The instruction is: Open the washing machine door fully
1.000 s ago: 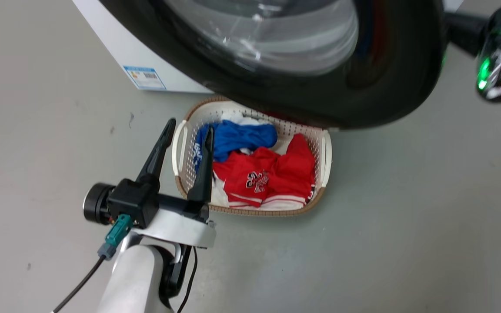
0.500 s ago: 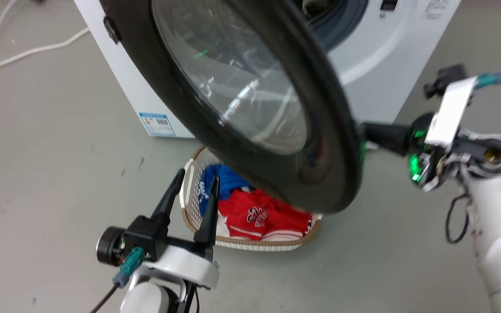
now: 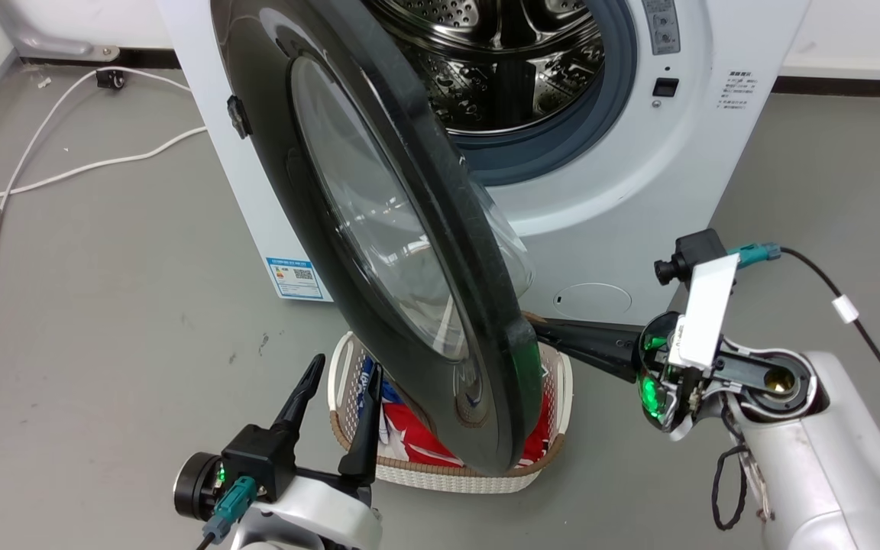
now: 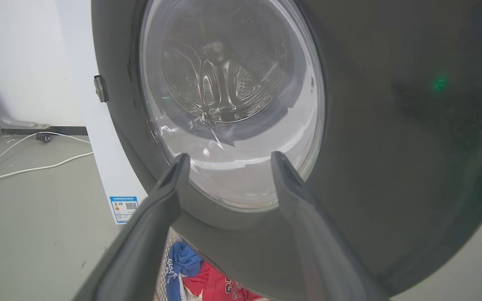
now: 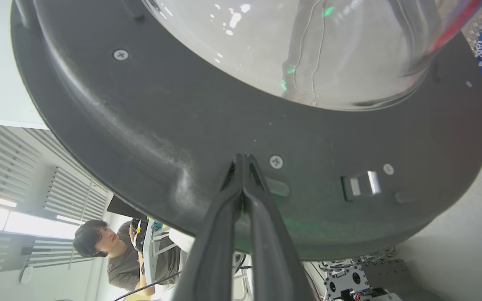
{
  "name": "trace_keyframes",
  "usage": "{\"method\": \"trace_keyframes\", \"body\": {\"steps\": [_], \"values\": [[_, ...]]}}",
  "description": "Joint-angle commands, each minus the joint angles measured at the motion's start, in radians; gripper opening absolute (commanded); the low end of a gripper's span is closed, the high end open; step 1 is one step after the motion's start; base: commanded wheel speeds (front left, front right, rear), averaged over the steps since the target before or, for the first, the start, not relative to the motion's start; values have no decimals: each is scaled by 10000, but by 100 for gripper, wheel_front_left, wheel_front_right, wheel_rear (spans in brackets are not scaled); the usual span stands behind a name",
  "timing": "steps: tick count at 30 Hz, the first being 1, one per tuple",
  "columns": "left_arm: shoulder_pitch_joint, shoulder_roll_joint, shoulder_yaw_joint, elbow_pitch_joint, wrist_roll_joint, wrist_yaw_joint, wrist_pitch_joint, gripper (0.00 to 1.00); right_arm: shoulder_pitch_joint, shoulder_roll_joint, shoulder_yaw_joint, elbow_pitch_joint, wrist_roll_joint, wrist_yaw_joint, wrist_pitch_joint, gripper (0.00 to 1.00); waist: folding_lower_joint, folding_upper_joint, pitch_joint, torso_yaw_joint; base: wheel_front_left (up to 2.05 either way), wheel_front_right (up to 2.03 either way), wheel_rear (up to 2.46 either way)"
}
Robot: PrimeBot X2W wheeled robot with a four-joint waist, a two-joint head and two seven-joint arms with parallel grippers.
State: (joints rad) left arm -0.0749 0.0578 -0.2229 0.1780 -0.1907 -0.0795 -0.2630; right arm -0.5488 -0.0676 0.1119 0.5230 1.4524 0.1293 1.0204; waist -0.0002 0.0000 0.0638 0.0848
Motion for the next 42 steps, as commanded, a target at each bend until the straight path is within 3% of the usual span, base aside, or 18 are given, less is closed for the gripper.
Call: {"method": "trace_keyframes", "body": {"steps": [1,8,13,20,30,36,37,38,39,42], "values": [[104,21,-28,-13,-45,-54,-26,100,229,120,119,-108,100,25,-178,0,2,0,-58,-5,0,0,0],[101,30,-91,36,-67,-71,-26,100,573,221,863,-293,840,25,-949,0,2,0,-160,31,0,0,0],[144,78,-82,77,-114,-40,-26,100,708,163,933,-799,762,25,-2599,0,2,0,-209,-83,0,0,0],[216,151,-8,175,-214,-10,-26,100,1508,47,-112,-1918,298,25,-5084,0,2,0,-439,-290,0,0,0],[347,307,53,310,-303,60,-26,100,3460,-352,-1572,-3388,-395,25,-7099,0,2,0,-865,-430,0,0,0],[528,422,215,277,-396,171,-26,100,4964,-194,-1959,-4119,-988,25,-7930,0,2,0,-1057,-594,0,0,0],[539,440,240,273,-418,190,-26,100,5165,-158,-1961,-4220,-1133,25,-8044,20,2,0,-1064,-615,0,0,0],[549,464,258,271,-416,197,-26,100,5327,-133,-1999,-4317,-1282,25,-8189,82,2,0,-1067,-638,0,0,0],[546,481,269,272,-427,197,-26,100,5479,-115,-2036,-4396,-1452,25,-8319,100,2,0,-1067,-660,0,0,0],[524,510,295,268,-478,243,-25,100,5774,-57,-2100,-4668,-2051,25,-8757,100,2,0,-1062,-741,0,0,0]]}}
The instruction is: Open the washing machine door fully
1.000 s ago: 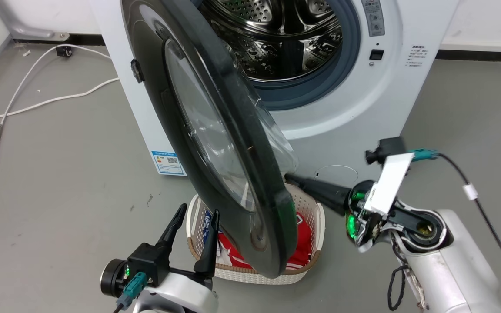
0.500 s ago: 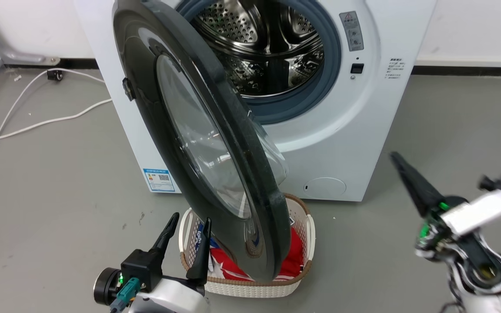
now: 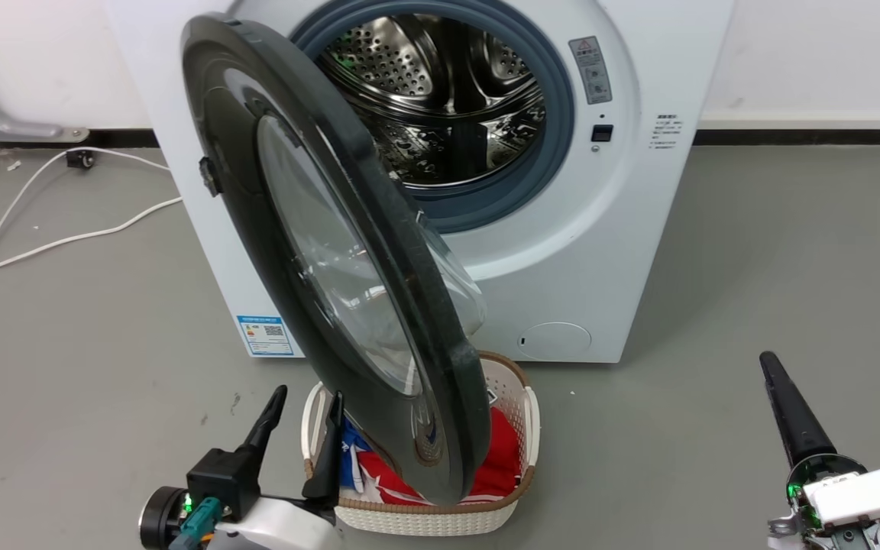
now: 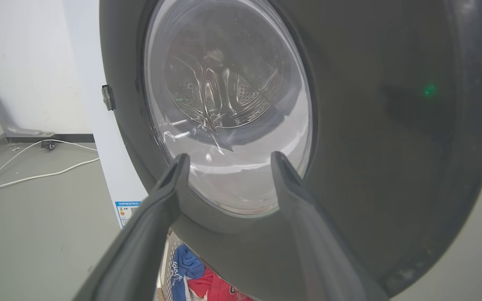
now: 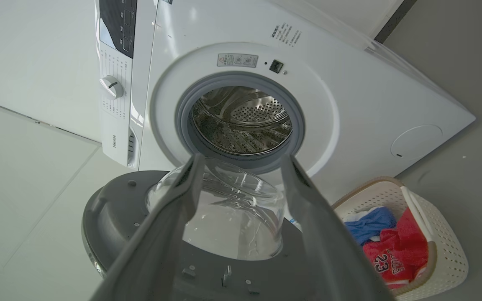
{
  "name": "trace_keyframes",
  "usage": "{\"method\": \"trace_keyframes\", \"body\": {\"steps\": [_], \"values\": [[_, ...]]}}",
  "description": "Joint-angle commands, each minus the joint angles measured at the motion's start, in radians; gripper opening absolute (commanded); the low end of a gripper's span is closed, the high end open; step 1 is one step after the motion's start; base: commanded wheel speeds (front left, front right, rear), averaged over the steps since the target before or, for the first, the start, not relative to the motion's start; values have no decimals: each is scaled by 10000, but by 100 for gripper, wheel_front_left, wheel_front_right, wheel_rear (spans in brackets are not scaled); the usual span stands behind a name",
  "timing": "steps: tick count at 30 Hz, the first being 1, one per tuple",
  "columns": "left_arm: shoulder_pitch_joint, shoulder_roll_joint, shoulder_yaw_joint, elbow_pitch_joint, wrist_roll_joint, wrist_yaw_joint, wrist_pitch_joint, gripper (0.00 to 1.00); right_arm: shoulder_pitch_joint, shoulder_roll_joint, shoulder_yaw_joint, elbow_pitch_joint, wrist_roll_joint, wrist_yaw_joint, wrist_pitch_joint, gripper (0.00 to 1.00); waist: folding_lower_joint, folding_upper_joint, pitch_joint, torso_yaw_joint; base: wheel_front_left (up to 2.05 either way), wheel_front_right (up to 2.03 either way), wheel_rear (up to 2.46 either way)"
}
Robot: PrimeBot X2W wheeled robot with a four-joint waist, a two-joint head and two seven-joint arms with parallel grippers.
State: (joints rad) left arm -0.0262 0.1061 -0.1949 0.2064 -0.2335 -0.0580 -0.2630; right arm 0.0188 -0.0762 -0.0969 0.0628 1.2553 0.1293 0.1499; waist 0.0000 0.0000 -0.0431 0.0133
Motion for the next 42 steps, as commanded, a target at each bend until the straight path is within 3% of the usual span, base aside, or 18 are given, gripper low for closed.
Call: {"method": "trace_keyframes", "body": {"steps": [1,5,10,14,20,27,42], "values": [[49,45,38,-35,-74,56,-25,100,122,34,1,-161,-393,25,-179,100,0,0,10,-80,0,0,0],[91,102,103,-67,-144,92,-21,100,26,-155,-118,-534,-2032,25,-910,100,0,0,-6,-191,0,0,0],[24,192,140,-115,-156,156,18,100,-67,-549,-233,-980,-5429,25,-1641,100,0,0,-18,-226,0,0,0],[-6,259,209,-160,-195,246,12,100,40,-398,-481,-1337,-8002,24,-1635,100,0,0,-38,-245,0,0,0],[27,355,216,-149,-239,296,62,100,257,-221,-164,-1824,-10307,15,-1509,100,0,0,-26,-245,0,0,0],[-43,411,169,-17,-261,317,74,100,817,88,-27,-1490,-11389,13,-1701,100,0,0,1,-128,0,0,0],[-98,478,116,140,-421,399,65,100,656,255,209,-482,-11330,13,-2095,100,0,0,48,-201,0,0,0]]}}
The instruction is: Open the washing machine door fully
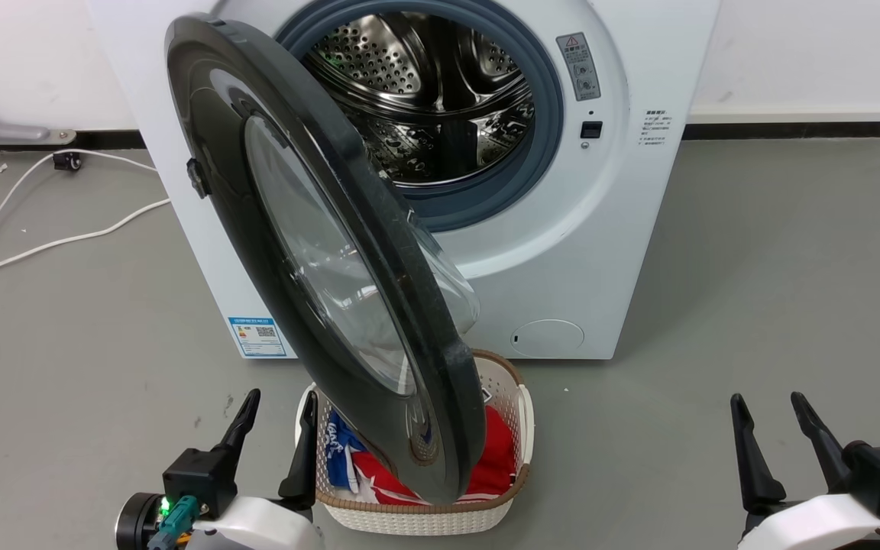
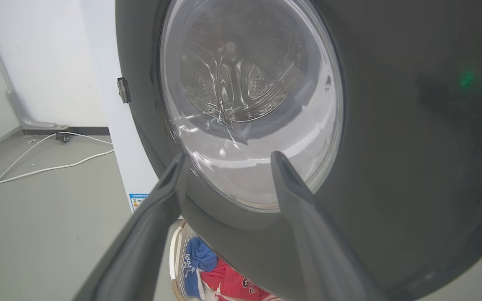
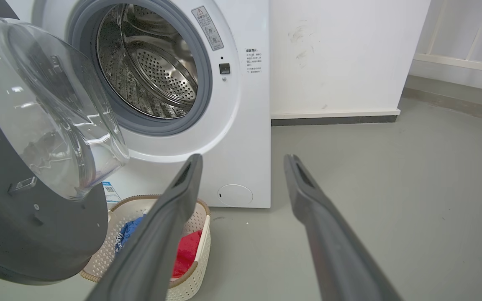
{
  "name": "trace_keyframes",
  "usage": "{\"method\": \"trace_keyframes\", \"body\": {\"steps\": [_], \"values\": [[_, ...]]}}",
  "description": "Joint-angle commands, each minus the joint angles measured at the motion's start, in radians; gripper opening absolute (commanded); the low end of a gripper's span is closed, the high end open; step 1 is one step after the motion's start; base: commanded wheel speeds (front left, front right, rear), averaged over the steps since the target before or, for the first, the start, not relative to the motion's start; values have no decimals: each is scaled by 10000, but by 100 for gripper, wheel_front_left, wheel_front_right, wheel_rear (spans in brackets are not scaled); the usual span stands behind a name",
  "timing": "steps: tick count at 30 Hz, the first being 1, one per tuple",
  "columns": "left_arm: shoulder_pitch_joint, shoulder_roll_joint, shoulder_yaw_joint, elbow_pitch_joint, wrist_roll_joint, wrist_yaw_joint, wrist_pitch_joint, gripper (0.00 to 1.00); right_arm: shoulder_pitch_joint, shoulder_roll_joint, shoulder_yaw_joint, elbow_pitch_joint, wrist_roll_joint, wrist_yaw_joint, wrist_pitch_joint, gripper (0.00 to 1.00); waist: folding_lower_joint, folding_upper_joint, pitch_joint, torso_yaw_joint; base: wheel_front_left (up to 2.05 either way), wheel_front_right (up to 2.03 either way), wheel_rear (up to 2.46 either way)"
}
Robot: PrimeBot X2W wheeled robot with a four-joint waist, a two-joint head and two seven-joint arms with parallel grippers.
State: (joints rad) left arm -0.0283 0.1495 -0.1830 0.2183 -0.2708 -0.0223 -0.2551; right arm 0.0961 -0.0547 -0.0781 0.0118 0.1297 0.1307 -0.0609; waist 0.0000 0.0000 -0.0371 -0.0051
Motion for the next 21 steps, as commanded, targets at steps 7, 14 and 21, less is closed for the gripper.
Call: {"method": "trace_keyframes", "body": {"steps": [7,14,21], "values": [[-121,63,-10,57,-101,99,-27,100,-99,47,126,49,-91,0,22,100,0,0,-71,-86,0,0,0],[-95,118,54,-21,-204,152,13,0,-96,55,242,-31,-128,1,26,100,0,0,-120,-175,0,0,0],[-446,217,137,-637,-177,357,277,0,-156,57,234,-127,-9,0,78,100,0,0,-130,-208,0,0,0]]}}
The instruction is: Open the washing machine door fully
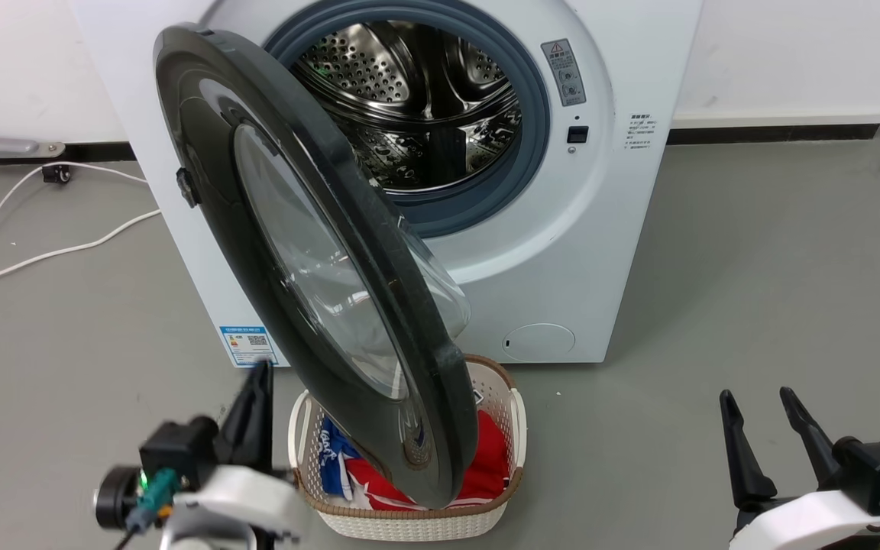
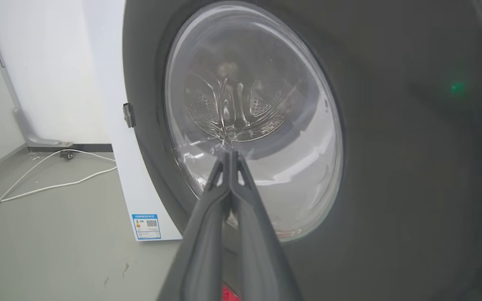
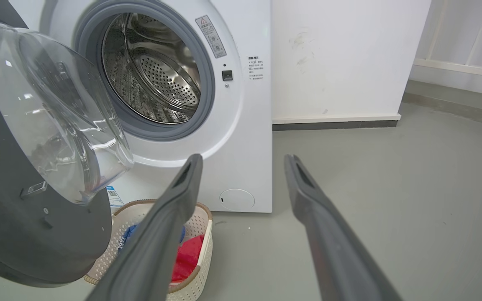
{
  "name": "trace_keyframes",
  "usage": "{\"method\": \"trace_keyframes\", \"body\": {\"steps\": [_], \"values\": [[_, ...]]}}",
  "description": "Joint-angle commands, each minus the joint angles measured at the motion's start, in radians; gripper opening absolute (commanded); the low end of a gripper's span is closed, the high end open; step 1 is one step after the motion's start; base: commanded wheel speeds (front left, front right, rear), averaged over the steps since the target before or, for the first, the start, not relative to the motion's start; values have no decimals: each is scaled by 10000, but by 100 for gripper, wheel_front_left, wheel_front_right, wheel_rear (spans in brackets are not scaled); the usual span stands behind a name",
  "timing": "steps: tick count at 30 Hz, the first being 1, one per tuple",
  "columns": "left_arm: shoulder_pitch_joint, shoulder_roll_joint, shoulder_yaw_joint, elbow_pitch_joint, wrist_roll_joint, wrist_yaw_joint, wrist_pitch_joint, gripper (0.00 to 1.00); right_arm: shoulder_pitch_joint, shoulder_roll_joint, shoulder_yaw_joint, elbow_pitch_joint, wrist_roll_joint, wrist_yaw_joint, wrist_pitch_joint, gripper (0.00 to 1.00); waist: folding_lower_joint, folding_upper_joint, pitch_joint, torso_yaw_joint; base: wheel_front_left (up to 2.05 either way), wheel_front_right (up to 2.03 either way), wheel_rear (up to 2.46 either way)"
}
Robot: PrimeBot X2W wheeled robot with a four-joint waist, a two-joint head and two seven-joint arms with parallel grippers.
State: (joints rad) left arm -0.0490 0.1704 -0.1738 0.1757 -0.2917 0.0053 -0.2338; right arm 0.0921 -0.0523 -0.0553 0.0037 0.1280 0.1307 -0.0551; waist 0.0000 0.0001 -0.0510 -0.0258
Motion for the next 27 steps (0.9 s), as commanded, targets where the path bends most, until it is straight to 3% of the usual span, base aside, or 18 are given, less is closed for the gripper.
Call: {"method": "trace_keyframes", "body": {"steps": [1,8,17,27], "values": [[-353,33,60,-428,68,136,89,0,-151,33,-2,-88,-25,0,0,100,0,-1,26,-3,0,0,0],[-1168,117,169,-2028,283,493,332,0,-247,32,13,-130,-91,0,-43,100,0,-1,47,-44,0,0,0],[-2508,-198,-215,-4366,588,721,636,0,-241,32,-110,-69,21,1,-97,100,0,-1,-24,-145,0,0,0],[-3987,-770,-1962,-5499,507,135,1539,0,-250,29,-70,-24,-139,0,-105,100,0,-1,-32,-250,0,0,0]]}}
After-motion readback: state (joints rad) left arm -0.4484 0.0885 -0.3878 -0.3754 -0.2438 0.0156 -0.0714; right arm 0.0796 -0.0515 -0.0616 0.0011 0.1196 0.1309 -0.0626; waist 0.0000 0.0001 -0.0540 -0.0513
